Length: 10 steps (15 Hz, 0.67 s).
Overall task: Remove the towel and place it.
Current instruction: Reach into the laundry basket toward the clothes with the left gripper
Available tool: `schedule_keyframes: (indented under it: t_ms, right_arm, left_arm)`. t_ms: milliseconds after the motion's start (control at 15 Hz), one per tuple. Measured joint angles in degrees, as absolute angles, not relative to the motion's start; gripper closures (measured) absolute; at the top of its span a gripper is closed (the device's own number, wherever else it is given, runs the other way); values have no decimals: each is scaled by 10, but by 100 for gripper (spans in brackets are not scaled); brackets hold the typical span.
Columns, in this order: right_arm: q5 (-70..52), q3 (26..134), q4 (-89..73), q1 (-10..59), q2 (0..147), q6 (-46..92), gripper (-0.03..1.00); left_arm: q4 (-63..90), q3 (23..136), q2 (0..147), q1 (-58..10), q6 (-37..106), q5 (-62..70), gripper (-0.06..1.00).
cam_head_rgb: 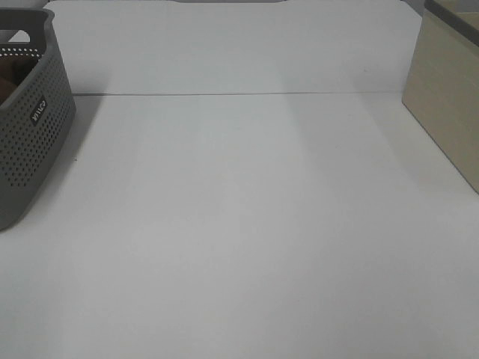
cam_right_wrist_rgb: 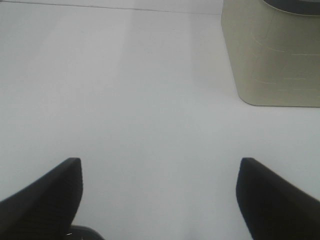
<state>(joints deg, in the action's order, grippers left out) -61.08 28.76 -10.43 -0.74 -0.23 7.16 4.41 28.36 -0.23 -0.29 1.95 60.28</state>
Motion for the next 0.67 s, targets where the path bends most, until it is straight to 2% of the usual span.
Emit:
schedule_keyframes:
  t_ms: [667]
  right_arm:
    - [-611, 288, -104, -7, -2, 72, 16]
  left_arm:
    - [44, 284, -2, -3, 19, 603, 15]
